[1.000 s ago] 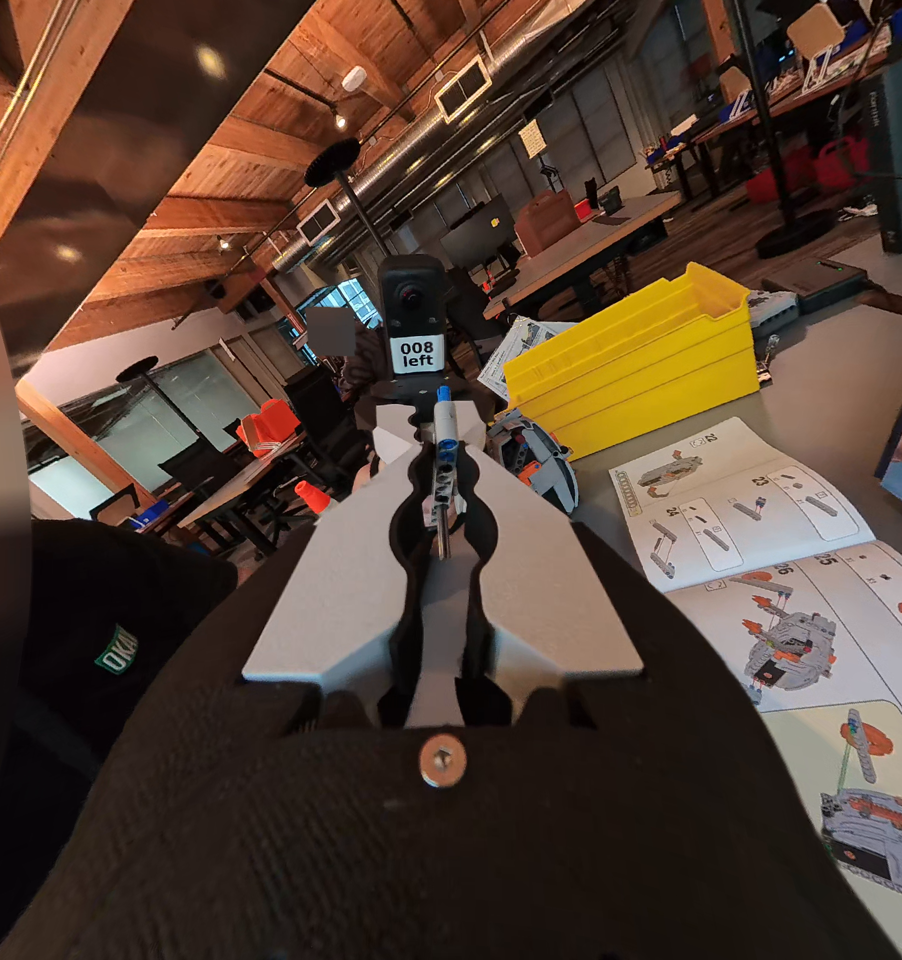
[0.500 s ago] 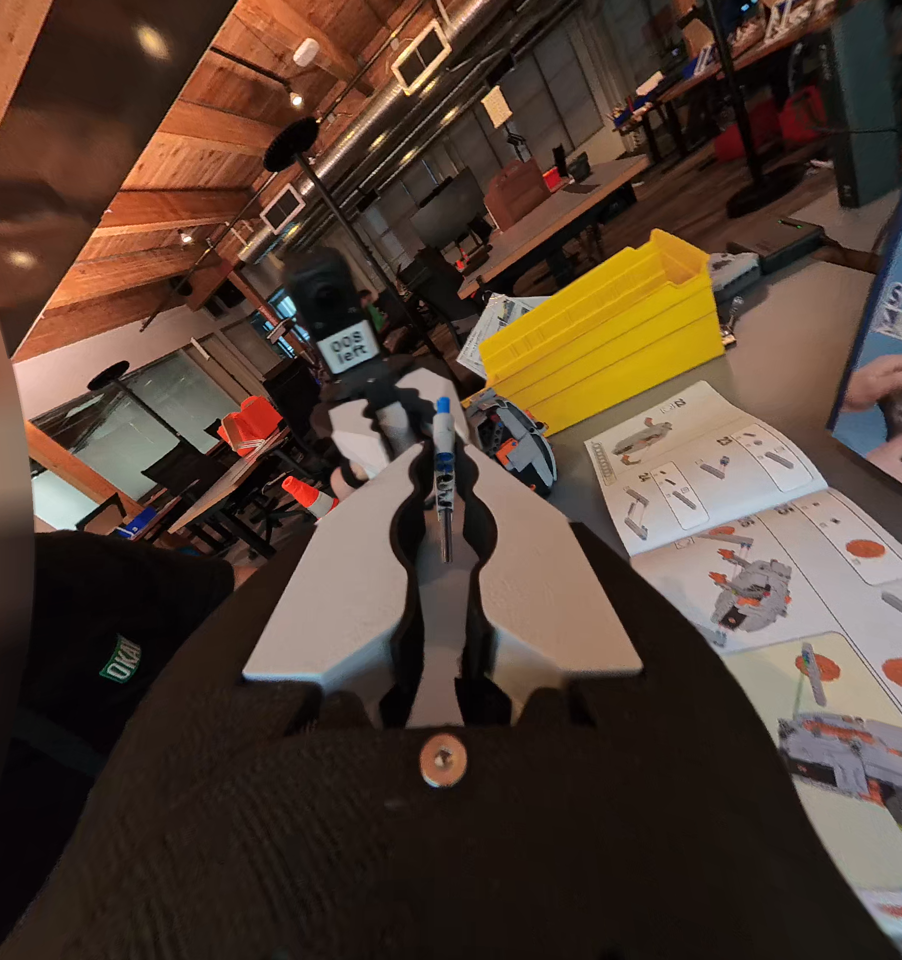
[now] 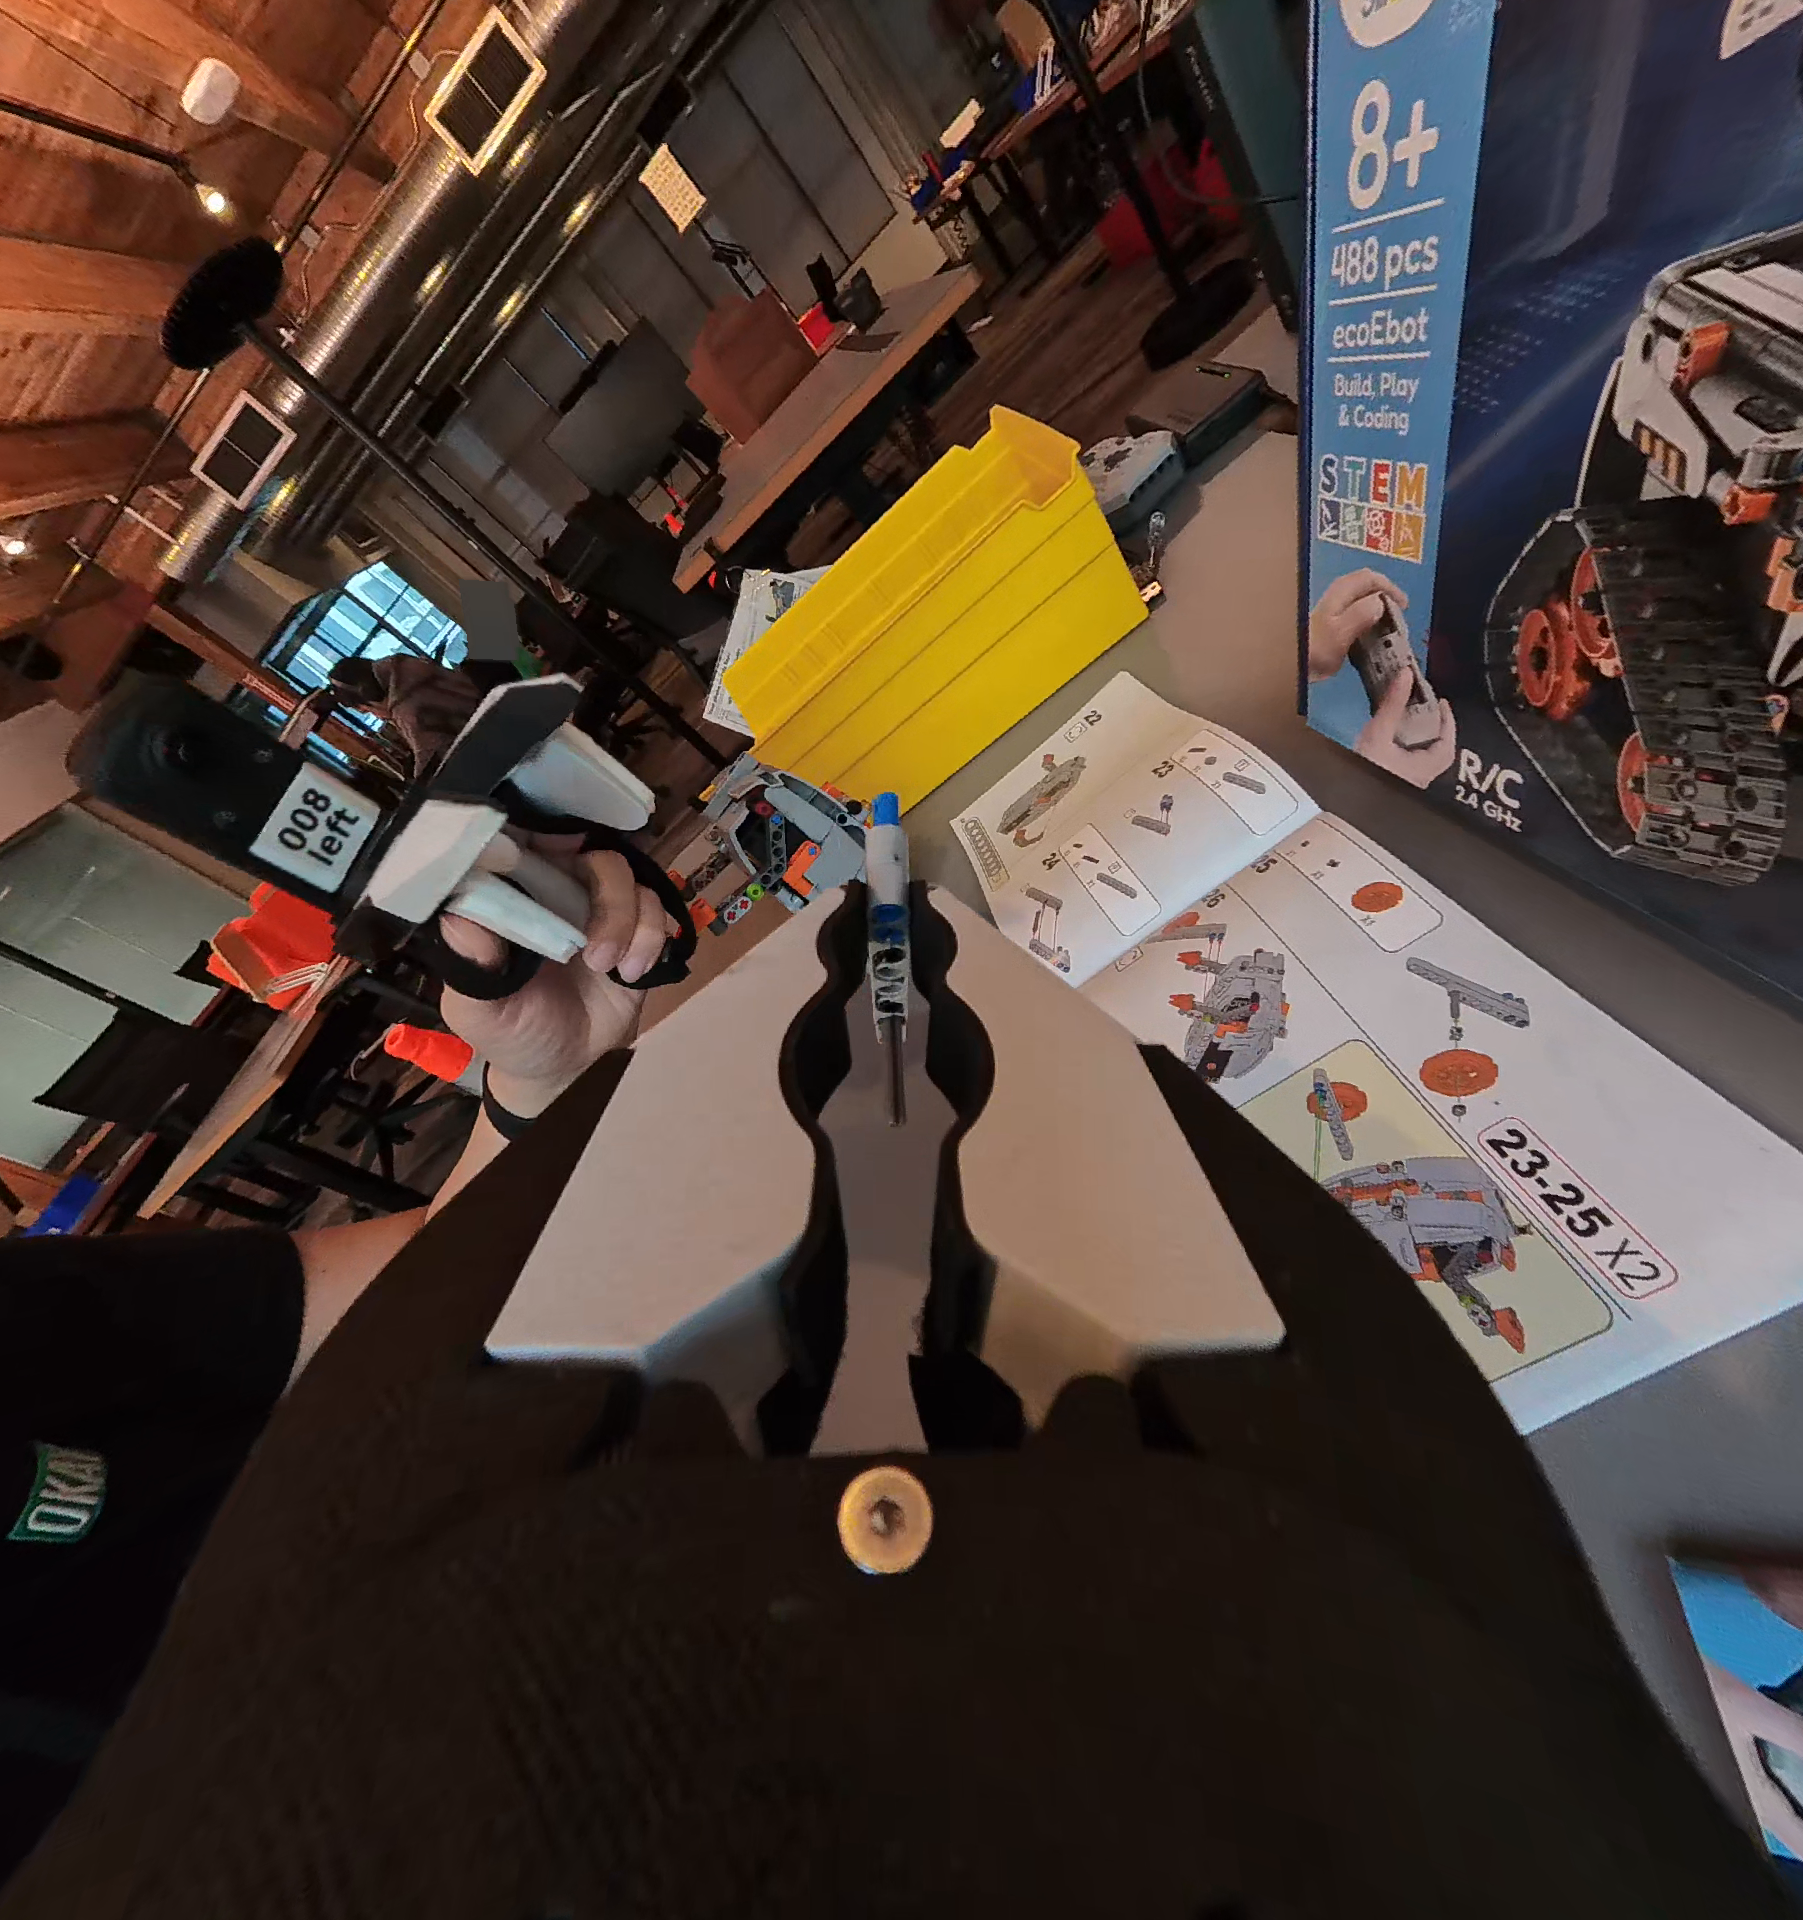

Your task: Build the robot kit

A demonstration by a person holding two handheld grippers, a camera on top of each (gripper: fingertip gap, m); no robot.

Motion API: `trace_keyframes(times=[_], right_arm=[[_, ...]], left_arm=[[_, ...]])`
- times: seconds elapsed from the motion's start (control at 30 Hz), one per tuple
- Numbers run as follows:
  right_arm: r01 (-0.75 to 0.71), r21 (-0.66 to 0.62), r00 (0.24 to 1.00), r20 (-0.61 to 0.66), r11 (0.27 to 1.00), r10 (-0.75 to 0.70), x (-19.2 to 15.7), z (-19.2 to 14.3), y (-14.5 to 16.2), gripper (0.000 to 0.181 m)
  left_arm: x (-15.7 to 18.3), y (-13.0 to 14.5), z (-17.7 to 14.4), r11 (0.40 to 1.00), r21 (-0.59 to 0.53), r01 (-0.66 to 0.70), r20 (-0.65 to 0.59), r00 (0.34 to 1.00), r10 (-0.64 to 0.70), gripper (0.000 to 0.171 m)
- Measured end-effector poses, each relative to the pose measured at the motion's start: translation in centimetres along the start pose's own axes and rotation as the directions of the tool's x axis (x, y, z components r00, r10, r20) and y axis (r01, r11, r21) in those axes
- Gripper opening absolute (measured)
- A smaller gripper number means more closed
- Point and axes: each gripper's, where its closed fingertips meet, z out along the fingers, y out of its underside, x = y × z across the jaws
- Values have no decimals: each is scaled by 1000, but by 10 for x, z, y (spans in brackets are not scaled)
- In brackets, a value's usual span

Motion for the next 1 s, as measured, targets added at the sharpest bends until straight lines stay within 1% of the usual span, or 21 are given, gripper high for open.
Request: trace_keyframes(times=[0.2,0.47,0.67,0.77,0.87,1.0], right_arm=[[-10,-17,1000,-26,1000,10,7,0,4,6],[-10,-43,996,-91,999,6,20,0,9,6],[-34,-48,993,-118,998,28,29,-2,12,6],[-45,-48,992,-120,998,39,31,-3,12,6],[-48,-47,992,-118,998,43,31,-3,12,6],[-57,-41,994,-92,998,53,26,-1,11,6]], left_arm=[[2,7,4,1000,-24,-2,4,1000,2,29],[-9,1,-3,999,11,40,39,998,-40,24],[-8,9,-1,997,-34,69,13,998,-68,16],[-4,17,3,992,-84,91,-18,996,-92,12],[4,33,9,980,-167,113,-60,990,-124,12],[21,60,21,950,-291,111,-105,984,-147,20]])
